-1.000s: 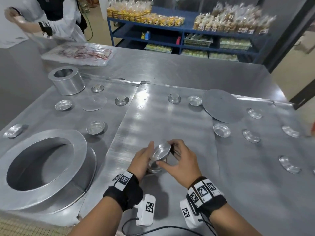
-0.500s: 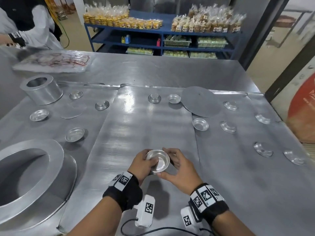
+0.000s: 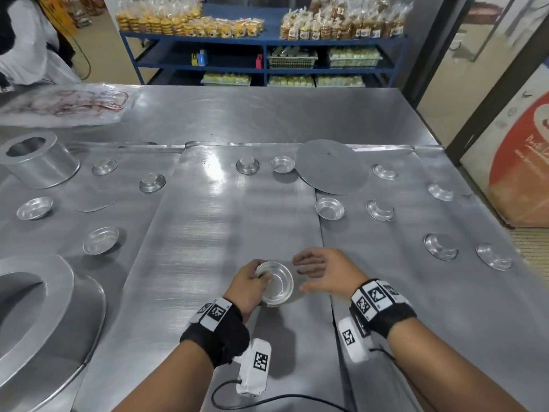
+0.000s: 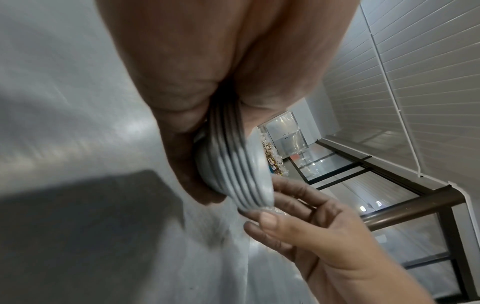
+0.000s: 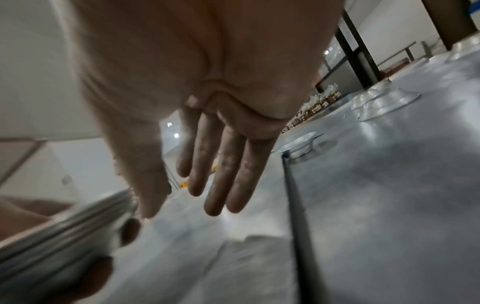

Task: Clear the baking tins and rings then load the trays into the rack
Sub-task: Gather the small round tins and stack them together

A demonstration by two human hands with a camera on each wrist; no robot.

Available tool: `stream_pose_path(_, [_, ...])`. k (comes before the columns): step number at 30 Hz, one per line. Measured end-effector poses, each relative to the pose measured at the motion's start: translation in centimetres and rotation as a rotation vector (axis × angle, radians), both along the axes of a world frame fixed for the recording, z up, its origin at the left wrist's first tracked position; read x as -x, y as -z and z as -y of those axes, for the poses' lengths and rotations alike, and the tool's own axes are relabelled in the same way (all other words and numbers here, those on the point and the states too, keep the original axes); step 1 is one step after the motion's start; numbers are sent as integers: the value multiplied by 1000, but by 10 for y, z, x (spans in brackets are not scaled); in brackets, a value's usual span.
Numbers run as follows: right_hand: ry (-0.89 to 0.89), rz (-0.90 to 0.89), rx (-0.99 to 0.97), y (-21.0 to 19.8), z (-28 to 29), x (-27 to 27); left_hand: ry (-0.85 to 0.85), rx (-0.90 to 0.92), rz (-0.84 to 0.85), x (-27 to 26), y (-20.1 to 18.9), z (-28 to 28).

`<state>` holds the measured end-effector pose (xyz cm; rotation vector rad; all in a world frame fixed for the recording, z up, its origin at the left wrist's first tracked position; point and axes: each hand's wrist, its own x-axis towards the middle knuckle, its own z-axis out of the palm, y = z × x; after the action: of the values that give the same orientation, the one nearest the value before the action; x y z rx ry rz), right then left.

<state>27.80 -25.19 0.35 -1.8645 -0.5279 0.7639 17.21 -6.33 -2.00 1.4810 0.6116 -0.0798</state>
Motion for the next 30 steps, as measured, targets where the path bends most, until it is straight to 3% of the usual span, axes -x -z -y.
stream_pose_path(9, [191,578,520,16,4,-106,9,-45,8,-29,0,10])
stream_pose_path(15, [154,628,726,22,-10,-154,39,-203,-42,-43,2,18])
stream_pose_path(22, [153,559,665,20,-8,-170,25,-268,-52,-37,0,33])
stream_pose_path(30, [208,526,435,2,6,-129,-134,-82,-61,-19,-1,48])
